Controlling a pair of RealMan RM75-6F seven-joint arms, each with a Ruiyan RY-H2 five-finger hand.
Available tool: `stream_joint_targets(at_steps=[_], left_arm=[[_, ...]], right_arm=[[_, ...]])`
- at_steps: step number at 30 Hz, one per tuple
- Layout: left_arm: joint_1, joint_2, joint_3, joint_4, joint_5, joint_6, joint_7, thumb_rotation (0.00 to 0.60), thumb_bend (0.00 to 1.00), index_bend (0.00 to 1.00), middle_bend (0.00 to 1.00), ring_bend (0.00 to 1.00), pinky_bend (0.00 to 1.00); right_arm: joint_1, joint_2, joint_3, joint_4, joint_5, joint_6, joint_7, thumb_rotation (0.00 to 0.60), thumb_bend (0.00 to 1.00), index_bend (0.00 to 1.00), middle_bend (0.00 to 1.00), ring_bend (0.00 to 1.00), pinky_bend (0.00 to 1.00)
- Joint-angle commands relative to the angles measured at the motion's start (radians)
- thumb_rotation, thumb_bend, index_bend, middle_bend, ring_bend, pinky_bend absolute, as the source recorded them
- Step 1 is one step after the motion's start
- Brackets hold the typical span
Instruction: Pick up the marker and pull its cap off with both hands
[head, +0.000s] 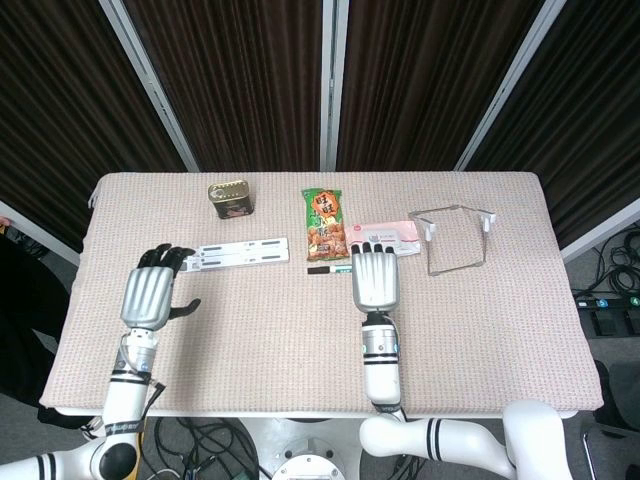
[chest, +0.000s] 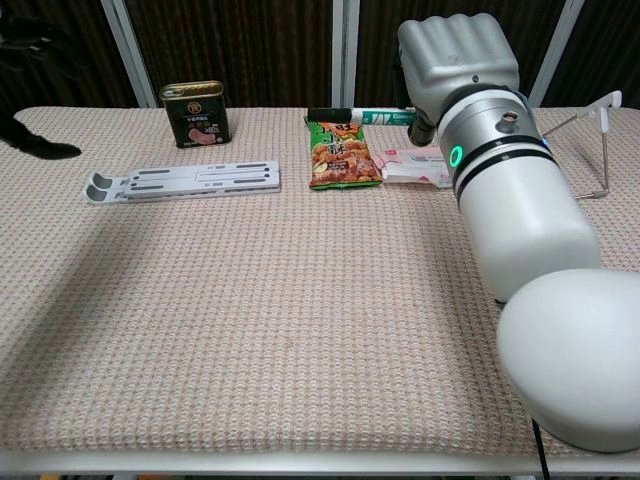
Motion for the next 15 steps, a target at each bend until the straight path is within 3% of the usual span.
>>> stream_joint_targets(at_steps=[1, 9, 15], left_arm=[[-0.058, -0.039, -0.045, 0.016, -0.053, 0.006, 0.065, 0.600, 0.16, 0.26, 0.26, 0.14, 0.20], [-0.161, -0.125, -0.086, 0.038, -0.110, 0.053, 0.159, 0.600, 0.18, 0.29, 0.32, 0.22, 0.29], [-0.247, -0.215, -0.107, 0.128, -0.119, 0.076, 0.190, 0.600, 0.19, 0.37, 0.39, 0.30, 0.37]], right_arm=[[0.026, -0.029, 0.024, 0.033, 0.004, 0.004, -0.006, 0.600, 0.31, 0.62, 0.61, 0.52, 0.59], [0.081, -0.090, 0.087, 0.128, 0.022, 0.007, 0.021, 0.600, 0.31, 0.62, 0.61, 0.52, 0.59], [0.120, -0.144, 0.121, 0.203, 0.046, 0.004, 0.036, 0.600, 0.31, 0.62, 0.62, 0.52, 0.59]])
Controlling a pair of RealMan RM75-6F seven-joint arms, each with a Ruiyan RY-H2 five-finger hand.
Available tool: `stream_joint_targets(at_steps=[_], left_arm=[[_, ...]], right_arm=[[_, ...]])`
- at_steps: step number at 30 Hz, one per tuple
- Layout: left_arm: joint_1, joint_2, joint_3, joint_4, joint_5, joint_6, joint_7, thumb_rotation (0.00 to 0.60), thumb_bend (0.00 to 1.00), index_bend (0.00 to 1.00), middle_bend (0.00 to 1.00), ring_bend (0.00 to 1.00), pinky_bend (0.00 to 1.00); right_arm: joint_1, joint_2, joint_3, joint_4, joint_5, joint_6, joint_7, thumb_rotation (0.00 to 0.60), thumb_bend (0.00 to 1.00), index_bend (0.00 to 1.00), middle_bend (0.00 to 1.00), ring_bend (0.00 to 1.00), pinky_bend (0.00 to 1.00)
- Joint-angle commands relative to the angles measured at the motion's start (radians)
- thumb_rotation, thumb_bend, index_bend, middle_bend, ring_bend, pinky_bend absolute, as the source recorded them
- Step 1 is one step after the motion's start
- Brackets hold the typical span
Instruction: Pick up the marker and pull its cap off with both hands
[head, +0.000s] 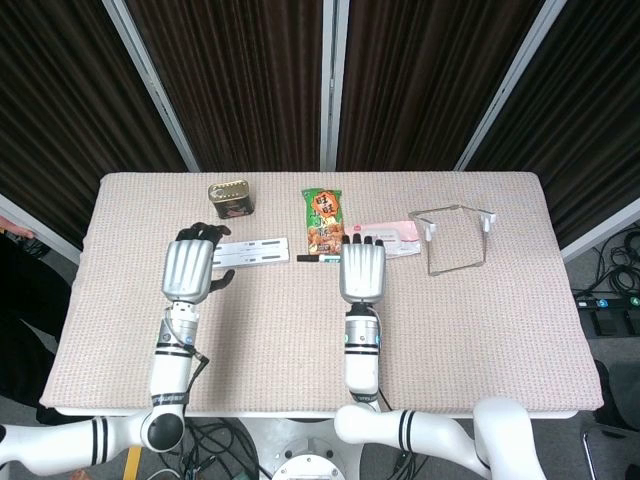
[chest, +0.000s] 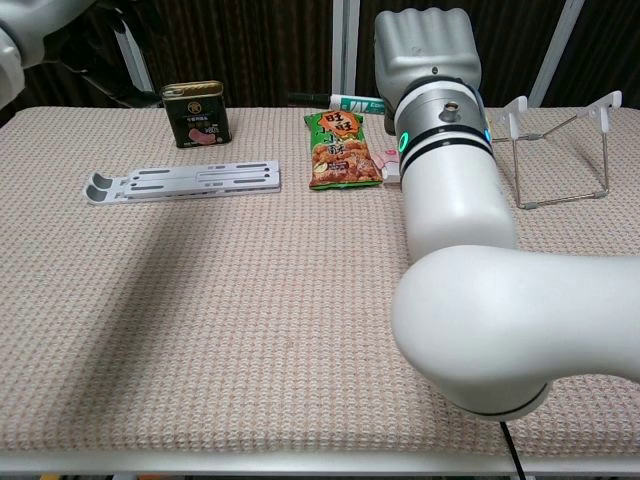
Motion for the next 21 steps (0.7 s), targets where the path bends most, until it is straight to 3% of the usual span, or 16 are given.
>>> stream_joint_targets(at_steps=[1, 9, 21], left_arm=[[-0.052, -0.060, -0.014, 0.061, -0.004, 0.022, 0.021, 0.600, 0.19, 0.38, 0.41, 0.31, 0.38], [-0.133, -0.177, -0.025, 0.165, -0.045, 0.044, 0.052, 0.600, 0.19, 0.43, 0.45, 0.36, 0.43], [-0.191, -0.266, -0.046, 0.214, -0.134, 0.094, 0.136, 0.600, 0.25, 0.43, 0.46, 0.36, 0.43]], right_arm=[[0.022, -0.028, 0.018, 0.033, 0.015, -0.002, 0.010, 0.600, 0.31, 0.62, 0.62, 0.52, 0.59], [0.072, -0.083, 0.049, 0.108, 0.032, -0.009, 0.029, 0.600, 0.33, 0.62, 0.62, 0.53, 0.59], [0.169, -0.083, 0.024, 0.161, 0.157, -0.005, 0.060, 0.600, 0.33, 0.62, 0.62, 0.53, 0.59]])
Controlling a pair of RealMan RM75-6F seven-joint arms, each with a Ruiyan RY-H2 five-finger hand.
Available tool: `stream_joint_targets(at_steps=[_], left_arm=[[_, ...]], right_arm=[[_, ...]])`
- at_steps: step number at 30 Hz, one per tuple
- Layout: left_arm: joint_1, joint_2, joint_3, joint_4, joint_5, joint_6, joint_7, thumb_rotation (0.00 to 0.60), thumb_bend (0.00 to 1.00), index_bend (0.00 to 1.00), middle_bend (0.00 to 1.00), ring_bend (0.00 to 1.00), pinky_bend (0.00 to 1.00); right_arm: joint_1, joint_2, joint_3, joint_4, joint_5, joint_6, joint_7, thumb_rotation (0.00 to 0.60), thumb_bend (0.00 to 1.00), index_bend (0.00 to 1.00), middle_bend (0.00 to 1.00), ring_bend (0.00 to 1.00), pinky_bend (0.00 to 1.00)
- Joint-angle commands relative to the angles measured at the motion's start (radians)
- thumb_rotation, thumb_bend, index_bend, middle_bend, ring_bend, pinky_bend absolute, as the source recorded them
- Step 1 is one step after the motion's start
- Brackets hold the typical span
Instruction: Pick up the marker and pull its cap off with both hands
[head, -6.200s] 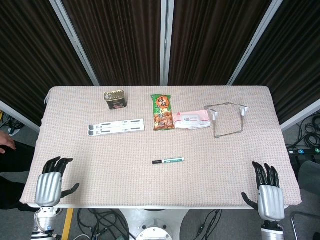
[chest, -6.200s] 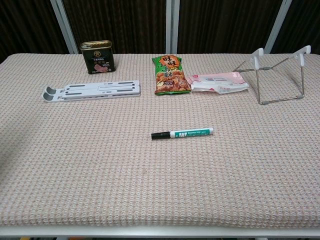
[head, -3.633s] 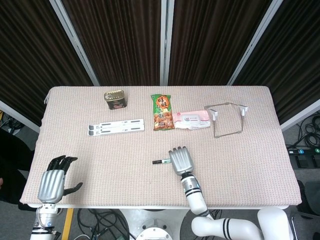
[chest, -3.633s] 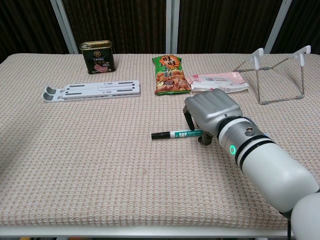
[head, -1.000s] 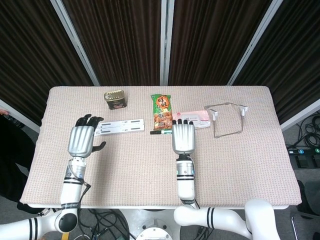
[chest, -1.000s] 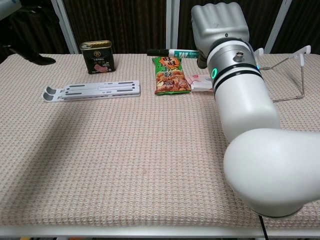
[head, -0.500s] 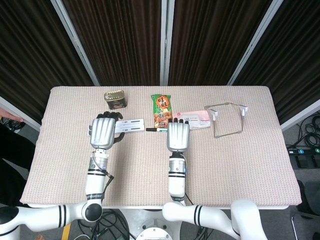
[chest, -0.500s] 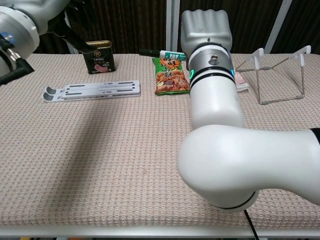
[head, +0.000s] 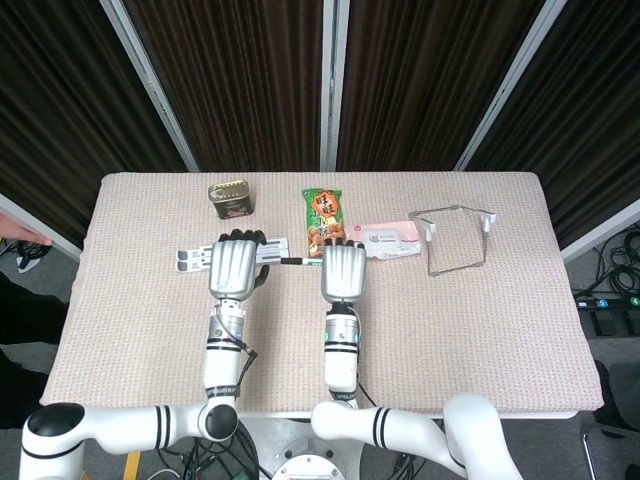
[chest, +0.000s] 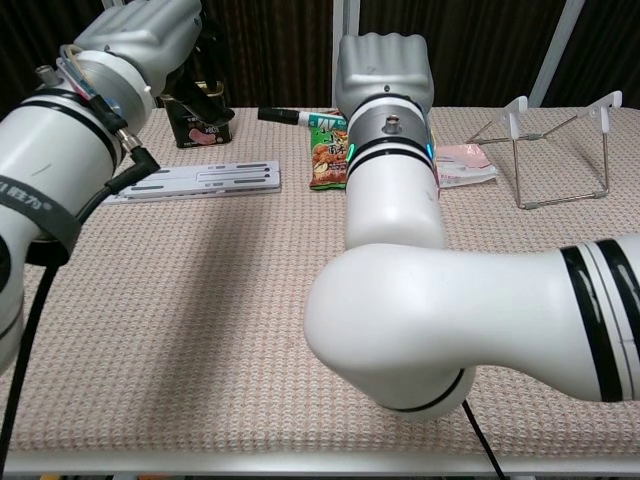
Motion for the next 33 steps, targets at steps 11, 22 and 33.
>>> stream_joint_targets(at_steps=[11, 22, 33], left_arm=[[-0.065, -0.053, -0.032, 0.063, -0.079, 0.016, 0.058, 0.600, 0.25, 0.43, 0.45, 0.36, 0.43], [-0.067, -0.078, -0.039, 0.085, -0.107, 0.020, 0.008, 0.600, 0.25, 0.43, 0.45, 0.36, 0.43], [-0.085, -0.087, -0.038, 0.107, -0.126, 0.008, 0.008, 0.600, 0.25, 0.45, 0.47, 0.37, 0.43]], right_arm=[[0.091, 0.000, -0.055, 0.038, 0.124, 0.022, 0.061, 0.600, 0.33, 0.62, 0.62, 0.53, 0.59], [0.143, 0.000, -0.081, 0.047, 0.188, 0.029, 0.101, 0.600, 0.33, 0.62, 0.62, 0.53, 0.59], [0.190, 0.000, -0.107, 0.052, 0.242, 0.037, 0.128, 0.600, 0.33, 0.62, 0.62, 0.53, 0.59]])
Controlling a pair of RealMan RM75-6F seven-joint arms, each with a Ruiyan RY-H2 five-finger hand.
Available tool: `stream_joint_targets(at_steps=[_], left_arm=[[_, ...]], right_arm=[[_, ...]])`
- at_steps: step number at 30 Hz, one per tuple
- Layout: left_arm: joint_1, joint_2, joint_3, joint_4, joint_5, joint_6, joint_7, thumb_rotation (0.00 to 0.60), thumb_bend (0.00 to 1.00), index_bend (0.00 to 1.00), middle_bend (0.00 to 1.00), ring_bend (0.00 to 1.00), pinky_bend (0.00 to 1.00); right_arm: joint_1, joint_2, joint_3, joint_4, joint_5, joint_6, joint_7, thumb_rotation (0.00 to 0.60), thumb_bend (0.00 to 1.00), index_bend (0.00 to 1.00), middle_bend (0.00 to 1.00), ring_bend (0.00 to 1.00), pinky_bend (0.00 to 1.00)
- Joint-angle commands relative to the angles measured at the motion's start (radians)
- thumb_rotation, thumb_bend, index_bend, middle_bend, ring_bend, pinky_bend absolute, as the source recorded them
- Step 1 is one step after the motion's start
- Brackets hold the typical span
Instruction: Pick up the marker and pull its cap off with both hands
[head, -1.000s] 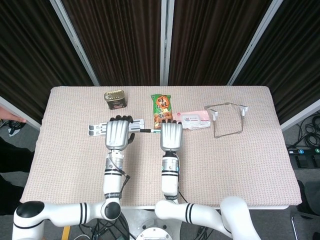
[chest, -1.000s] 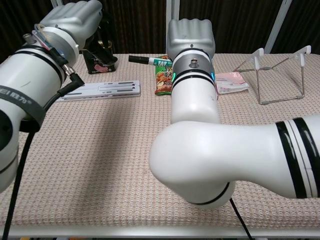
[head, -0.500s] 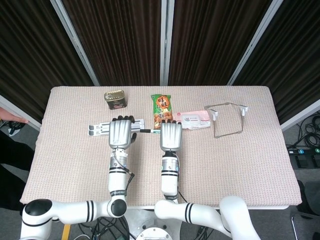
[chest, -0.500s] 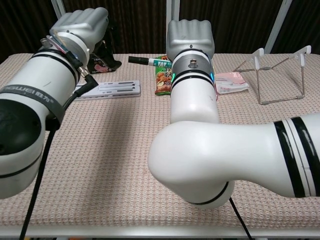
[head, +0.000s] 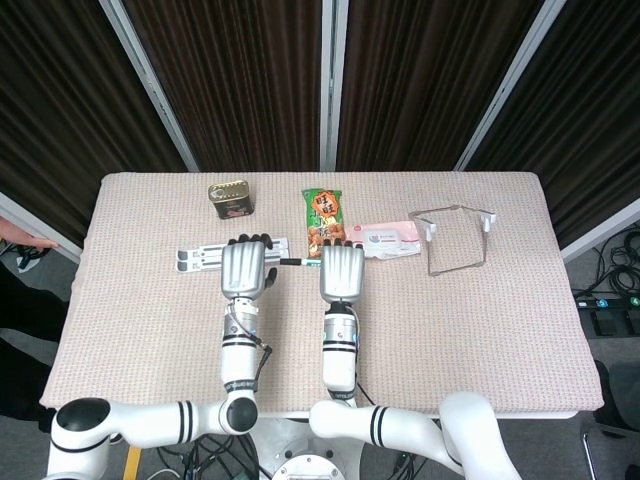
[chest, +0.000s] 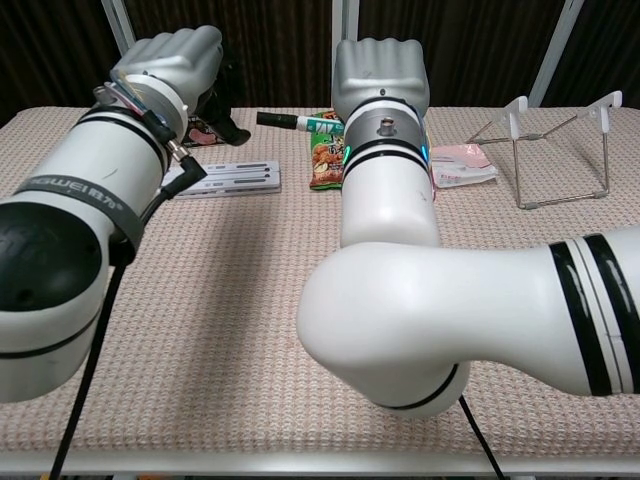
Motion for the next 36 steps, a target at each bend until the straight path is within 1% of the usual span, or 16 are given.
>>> stream_joint_targets(at_steps=[1, 8, 27, 36], left_arm=[[-0.006, -0.003, 0.002, 0.006, -0.003, -0.002, 0.004, 0.600, 0.25, 0.45, 0.47, 0.37, 0.44], [-0.023, -0.010, 0.011, 0.025, 0.000, -0.004, 0.020, 0.600, 0.27, 0.47, 0.49, 0.39, 0.46], [-0.045, -0.026, 0.013, 0.047, -0.008, -0.015, 0.022, 0.600, 0.28, 0.49, 0.51, 0.41, 0.47], [-0.049, -0.031, 0.013, 0.055, -0.013, -0.021, 0.015, 0.600, 0.33, 0.55, 0.56, 0.46, 0.52]], right_arm=[[0.010, 0.000, -0.007, 0.001, 0.012, 0.001, 0.006, 0.600, 0.33, 0.62, 0.62, 0.53, 0.59], [0.033, 0.000, -0.024, 0.009, 0.049, 0.003, 0.015, 0.600, 0.33, 0.62, 0.62, 0.53, 0.59], [0.093, 0.000, -0.071, 0.039, 0.143, -0.014, 0.039, 0.600, 0.33, 0.62, 0.62, 0.53, 0.59], [0.111, 0.000, -0.085, 0.048, 0.172, -0.009, 0.051, 0.600, 0.33, 0.62, 0.62, 0.53, 0.59]])
